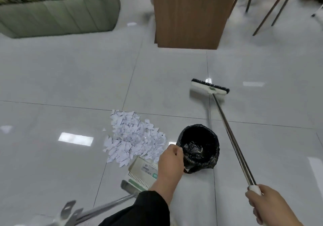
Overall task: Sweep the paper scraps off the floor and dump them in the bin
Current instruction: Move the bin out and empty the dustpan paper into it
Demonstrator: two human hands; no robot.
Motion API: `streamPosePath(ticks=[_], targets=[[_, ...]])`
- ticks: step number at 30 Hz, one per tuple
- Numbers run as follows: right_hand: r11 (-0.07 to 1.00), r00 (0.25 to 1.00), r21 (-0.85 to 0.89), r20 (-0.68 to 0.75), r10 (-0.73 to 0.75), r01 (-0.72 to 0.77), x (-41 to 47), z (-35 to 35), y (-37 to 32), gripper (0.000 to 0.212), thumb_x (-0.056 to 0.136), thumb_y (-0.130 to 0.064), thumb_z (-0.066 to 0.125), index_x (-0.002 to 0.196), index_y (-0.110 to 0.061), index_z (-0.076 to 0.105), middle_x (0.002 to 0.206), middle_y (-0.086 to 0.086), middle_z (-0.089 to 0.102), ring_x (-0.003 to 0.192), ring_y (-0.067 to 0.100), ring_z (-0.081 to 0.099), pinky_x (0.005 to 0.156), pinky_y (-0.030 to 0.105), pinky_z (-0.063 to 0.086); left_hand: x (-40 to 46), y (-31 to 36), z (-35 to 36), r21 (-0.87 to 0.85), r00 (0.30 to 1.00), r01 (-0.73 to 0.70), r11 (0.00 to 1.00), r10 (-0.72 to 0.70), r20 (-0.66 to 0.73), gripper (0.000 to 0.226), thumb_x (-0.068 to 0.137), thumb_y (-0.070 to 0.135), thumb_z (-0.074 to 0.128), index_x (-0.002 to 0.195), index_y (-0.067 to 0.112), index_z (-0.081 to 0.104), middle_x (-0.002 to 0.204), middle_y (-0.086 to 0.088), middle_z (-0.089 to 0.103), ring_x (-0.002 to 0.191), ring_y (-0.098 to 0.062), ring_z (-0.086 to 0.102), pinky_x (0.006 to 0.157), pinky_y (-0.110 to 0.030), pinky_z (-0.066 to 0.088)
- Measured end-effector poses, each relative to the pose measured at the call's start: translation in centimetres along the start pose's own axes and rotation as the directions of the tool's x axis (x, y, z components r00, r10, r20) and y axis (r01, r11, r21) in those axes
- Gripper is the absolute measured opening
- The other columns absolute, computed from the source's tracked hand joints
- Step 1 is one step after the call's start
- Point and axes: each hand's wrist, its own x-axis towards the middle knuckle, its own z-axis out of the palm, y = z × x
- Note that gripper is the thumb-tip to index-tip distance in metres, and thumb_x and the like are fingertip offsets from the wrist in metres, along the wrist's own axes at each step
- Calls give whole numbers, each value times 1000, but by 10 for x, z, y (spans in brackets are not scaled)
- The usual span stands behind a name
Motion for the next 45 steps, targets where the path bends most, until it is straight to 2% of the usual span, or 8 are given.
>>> streamPosePath(ticks=[5, 10, 16, 21, 27, 33, 37, 45], targets=[[998, 988, 56, 154, -13, 4, -99, -32, -36, 11, 93, -2, 58, 84, 4, 60, 58, 12, 48, 45, 21, 39, 46, 25, 33, -92, 54, -127, 110, 983, -141, 984, 152, -101, 26, 107, 36, 45, 113, 22, 66, 97, 7, 70, 81, -12, 62, 70, -27, 46], [992, 966, 123, 257, -35, 3, -219, -28, -73, 6, 91, 0, 56, 88, 0, 60, 58, 11, 48, 43, 18, 36, 45, 20, 31, -196, 16, -267, 400, 953, -15, 917, 134, -270, 43, 104, 54, 42, 129, 24, 61, 117, 6, 71, 101, -17, 66, 87, -34, 50], [961, 940, 250, 341, 25, -117, -290, 26, -95, 6, 93, -3, 57, 93, -3, 63, 63, 8, 47, 43, 14, 32, 41, 16, 28, -247, -85, -296, 539, 994, 96, 837, -107, -12, 93, 82, 83, 52, 155, 28, 31, 129, 0, 57, 120, -23, 57, 88, -37, 47], [944, 938, 257, 327, 116, -207, -317, 77, -119, 14, 92, -4, 56, 102, 1, 65, 62, 9, 48, 42, 15, 33, 42, 18, 28, -241, -135, -298, 419, 995, 61, 906, -87, 43, 51, 101, 48, 52, 145, 23, 42, 103, 1, 62, 100, -22, 63, 86, -34, 52], [920, 929, 288, 333, 163, -265, -330, 128, -136, 16, 92, -2, 52, 104, 2, 63, 60, 8, 44, 44, 15, 31, 40, 19, 27, -203, -124, -312, 319, 985, -2, 948, -53, 164, 58, 95, 28, 55, 151, 29, 37, 112, -1, 66, 101, -24, 65, 75, -31, 45], [948, 914, 167, 355, 198, -270, -335, 131, -140, 20, 98, -21, 59, 111, -6, 61, 71, 11, 52, 47, 20, 40, 43, 22, 35, -187, -122, -330, 265, 982, 39, 963, -86, 166, 37, 97, 48, 54, 128, 29, 59, 110, 2, 70, 95, -22, 63, 77, -30, 48], [991, 962, 70, 257, 93, -114, -336, 131, -138, 8, 98, -10, 54, 97, -3, 56, 68, 15, 50, 42, 18, 36, 45, 20, 31, -211, -150, -356, 298, 986, 87, 950, -126, 113, 17, 96, 29, 50, 79, 31, 52, 78, 8, 57, 77, -15, 57, 64, -28, 46], [994, 957, 3, 271, 104, -108, -327, 142, -129, 9, 91, 4, 52, 84, -1, 53, 59, 14, 50, 41, 18, 38, 43, 21, 33, -275, -203, -403, 239, 974, 223, 945, -205, -98, 11, 92, 57, 55, 95, 49, 62, 83, 12, 67, 84, -12, 63, 73, -30, 49]])
